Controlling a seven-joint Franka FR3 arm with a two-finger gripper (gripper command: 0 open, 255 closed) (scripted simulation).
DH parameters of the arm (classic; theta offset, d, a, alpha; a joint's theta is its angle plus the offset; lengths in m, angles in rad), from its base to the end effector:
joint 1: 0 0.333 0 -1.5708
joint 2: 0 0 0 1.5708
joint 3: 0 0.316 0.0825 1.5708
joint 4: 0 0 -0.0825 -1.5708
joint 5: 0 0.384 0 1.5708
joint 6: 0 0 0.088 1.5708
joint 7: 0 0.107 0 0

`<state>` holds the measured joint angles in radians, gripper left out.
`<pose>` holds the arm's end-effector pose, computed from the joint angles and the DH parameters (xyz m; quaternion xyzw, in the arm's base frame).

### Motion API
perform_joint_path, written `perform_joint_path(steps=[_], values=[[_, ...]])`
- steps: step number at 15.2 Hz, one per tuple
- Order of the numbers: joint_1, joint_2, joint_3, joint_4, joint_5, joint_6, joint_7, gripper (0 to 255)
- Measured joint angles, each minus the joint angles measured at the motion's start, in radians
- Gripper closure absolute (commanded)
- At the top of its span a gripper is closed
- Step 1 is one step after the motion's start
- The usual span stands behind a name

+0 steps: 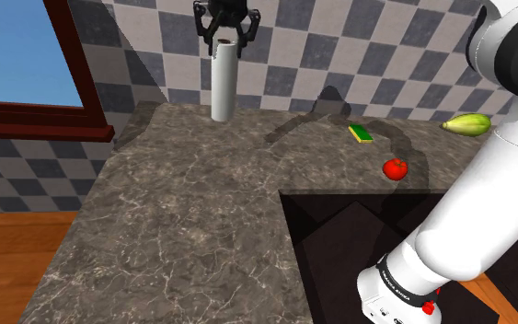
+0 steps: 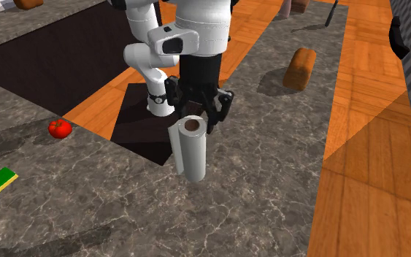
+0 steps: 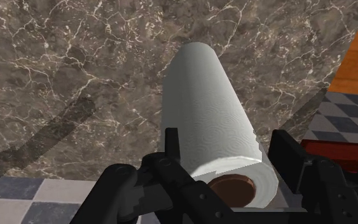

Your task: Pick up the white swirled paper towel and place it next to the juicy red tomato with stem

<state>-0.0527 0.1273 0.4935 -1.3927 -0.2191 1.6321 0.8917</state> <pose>0.5572 0.2150 0.6509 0.9688 -0.2261 0.0987 0.0236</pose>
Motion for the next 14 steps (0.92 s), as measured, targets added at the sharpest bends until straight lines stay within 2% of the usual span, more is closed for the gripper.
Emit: perform_joint_path(steps=[8, 9, 14], values=[[0.03, 0.062, 0.009, 0.186, -0.035, -0.133, -0.002, 255], [0.021, 0.048, 0.006, 0.177, -0.027, -0.135, -0.01, 255], [-0.078, -0.145, -0.048, -0.042, 0.083, -0.068, -0.128, 255]])
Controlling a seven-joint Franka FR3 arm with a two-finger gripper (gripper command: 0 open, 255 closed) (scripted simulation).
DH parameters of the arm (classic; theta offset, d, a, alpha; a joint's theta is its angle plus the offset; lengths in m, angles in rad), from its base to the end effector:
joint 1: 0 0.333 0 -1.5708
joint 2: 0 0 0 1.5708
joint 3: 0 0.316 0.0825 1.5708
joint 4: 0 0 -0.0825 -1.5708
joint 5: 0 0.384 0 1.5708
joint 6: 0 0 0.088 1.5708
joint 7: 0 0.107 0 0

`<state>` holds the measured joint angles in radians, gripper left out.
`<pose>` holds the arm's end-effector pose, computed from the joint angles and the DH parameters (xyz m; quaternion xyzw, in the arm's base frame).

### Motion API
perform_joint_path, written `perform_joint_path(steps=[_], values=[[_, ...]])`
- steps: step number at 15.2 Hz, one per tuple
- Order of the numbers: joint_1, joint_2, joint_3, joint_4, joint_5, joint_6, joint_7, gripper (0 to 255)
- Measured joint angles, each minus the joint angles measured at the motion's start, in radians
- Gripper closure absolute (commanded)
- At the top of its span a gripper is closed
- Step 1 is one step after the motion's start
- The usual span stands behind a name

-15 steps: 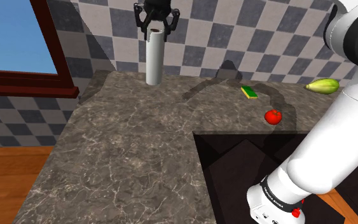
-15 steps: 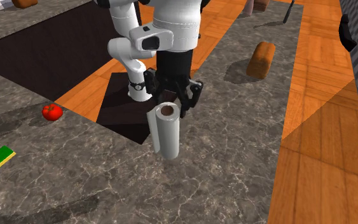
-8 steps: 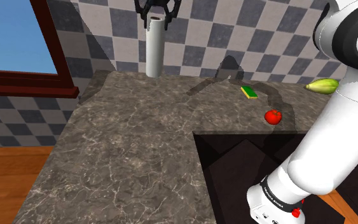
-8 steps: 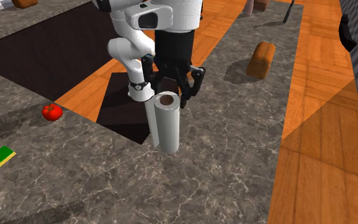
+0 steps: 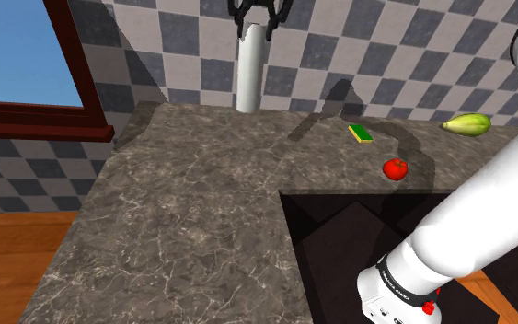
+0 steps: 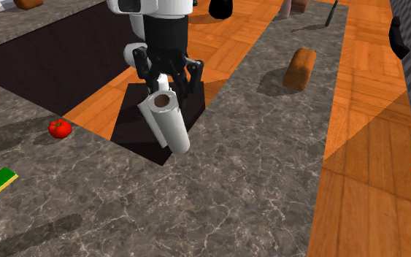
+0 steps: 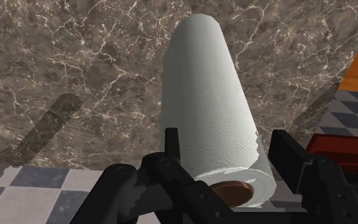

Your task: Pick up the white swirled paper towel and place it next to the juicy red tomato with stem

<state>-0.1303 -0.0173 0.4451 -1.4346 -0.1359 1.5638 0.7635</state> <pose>0.5238 0.1581 0.6978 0.9687 -0.2263 0.0986 0.0242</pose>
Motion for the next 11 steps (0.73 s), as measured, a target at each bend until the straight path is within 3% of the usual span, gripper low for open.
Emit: perform_joint_path(steps=[5, 11], values=[[-0.055, -0.177, -0.084, -0.188, 0.082, 0.04, -0.131, 255], [-0.091, -0.339, -0.199, -0.356, 0.126, 0.061, -0.286, 255]])
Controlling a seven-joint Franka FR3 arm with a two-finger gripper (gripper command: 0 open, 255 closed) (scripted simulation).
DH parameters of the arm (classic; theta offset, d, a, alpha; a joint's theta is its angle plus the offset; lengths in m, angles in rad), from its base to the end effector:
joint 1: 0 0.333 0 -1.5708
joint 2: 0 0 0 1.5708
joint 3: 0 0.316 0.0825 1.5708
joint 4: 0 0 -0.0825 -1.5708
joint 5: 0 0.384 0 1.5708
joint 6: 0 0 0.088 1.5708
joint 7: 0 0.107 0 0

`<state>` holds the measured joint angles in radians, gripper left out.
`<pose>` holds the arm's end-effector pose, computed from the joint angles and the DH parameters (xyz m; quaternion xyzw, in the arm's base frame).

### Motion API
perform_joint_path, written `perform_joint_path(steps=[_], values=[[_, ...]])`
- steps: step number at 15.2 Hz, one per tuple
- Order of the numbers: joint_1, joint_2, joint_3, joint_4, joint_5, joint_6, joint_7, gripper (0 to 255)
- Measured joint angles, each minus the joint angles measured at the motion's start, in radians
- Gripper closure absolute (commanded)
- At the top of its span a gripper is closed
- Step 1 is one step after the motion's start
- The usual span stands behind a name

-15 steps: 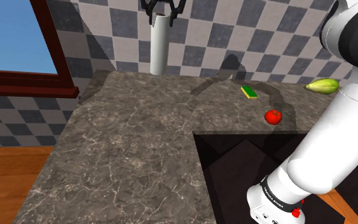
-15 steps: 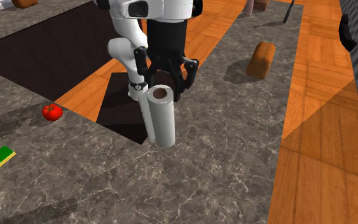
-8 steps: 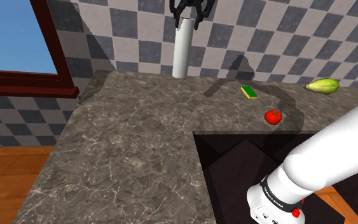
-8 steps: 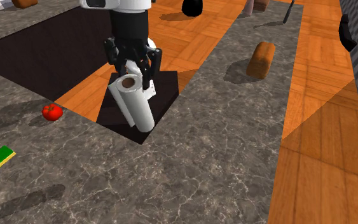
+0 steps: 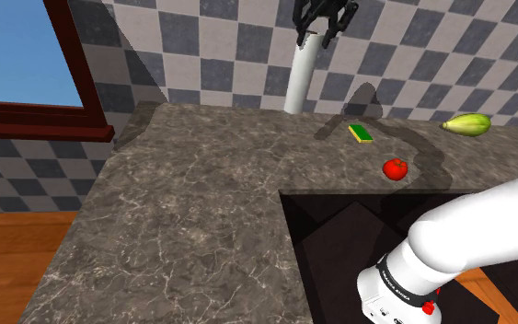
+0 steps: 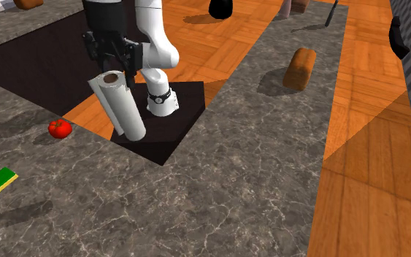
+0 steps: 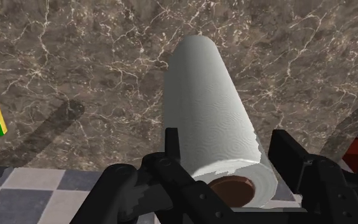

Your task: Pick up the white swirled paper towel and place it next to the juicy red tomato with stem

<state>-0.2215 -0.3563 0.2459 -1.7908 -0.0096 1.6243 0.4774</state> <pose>0.4463 0.0343 0.6977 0.9686 -0.2271 0.0985 0.0241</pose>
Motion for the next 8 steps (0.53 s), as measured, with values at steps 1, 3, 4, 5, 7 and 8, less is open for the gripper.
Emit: perform_joint_path(steps=[1, 3, 4, 5, 7, 8], values=[[-0.007, -0.015, -0.022, -0.013, 0.001, 0.0, -0.029, 255], [-0.016, -0.061, -0.059, -0.057, 0.005, -0.001, -0.076, 255], [-0.019, -0.082, -0.075, -0.08, 0.005, 0.003, -0.096, 255], [-0.024, -0.1, -0.095, -0.098, 0.004, 0.003, -0.12, 255], [-0.034, -0.126, -0.131, -0.125, -0.001, 0.005, -0.167, 255], [-0.04, -0.142, -0.153, -0.136, -0.004, 0.001, -0.193, 255]])
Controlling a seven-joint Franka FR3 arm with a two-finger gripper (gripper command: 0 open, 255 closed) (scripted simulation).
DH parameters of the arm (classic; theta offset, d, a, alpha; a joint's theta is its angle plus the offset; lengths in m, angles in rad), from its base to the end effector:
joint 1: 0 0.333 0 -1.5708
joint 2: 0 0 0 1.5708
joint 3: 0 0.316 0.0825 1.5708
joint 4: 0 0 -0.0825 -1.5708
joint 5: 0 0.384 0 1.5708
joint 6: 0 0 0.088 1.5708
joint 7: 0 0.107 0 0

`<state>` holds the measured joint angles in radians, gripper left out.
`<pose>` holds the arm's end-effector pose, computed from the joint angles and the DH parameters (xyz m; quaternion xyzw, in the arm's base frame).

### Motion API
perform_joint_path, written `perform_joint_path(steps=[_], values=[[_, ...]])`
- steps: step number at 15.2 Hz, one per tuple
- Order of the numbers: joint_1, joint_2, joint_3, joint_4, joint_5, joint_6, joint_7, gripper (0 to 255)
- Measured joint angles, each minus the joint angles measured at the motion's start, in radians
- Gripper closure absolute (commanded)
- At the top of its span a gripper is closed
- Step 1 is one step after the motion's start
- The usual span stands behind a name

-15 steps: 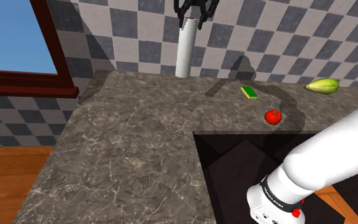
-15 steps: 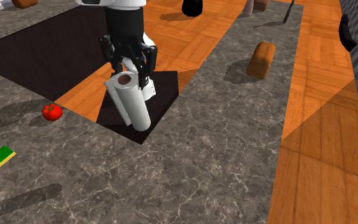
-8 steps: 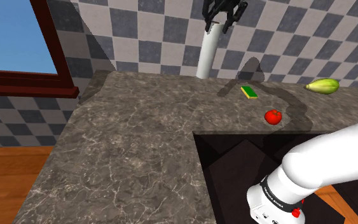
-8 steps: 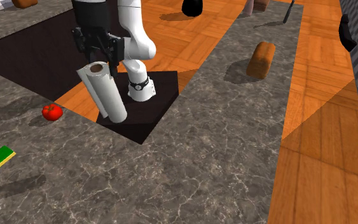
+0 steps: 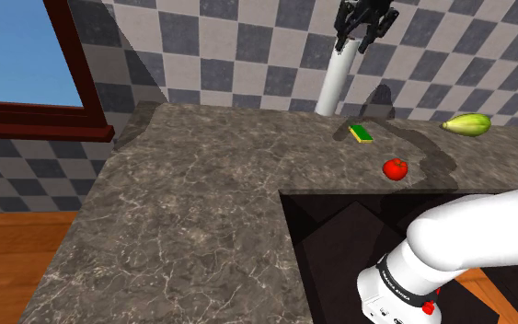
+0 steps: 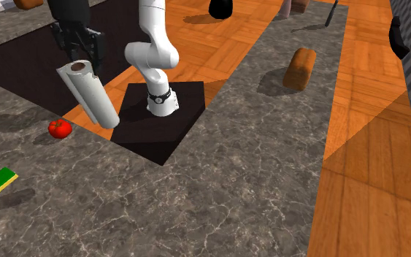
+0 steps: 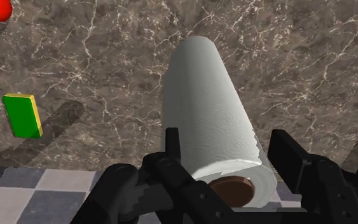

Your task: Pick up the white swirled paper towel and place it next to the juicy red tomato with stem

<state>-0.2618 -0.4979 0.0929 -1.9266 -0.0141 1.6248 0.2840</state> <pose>0.3940 -0.0568 0.6973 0.9686 -0.2270 0.0984 0.0240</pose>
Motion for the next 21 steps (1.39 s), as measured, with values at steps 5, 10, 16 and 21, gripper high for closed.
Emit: perform_joint_path(steps=[5, 10, 16, 21], values=[[-0.027, -0.061, -0.096, -0.044, -0.023, -0.014, -0.117, 255], [-0.056, -0.099, -0.197, -0.071, -0.056, -0.018, -0.238, 255], [-0.086, -0.104, -0.316, -0.063, -0.095, -0.021, -0.378, 255], [-0.111, -0.084, -0.427, -0.027, -0.126, -0.027, -0.507, 255]])
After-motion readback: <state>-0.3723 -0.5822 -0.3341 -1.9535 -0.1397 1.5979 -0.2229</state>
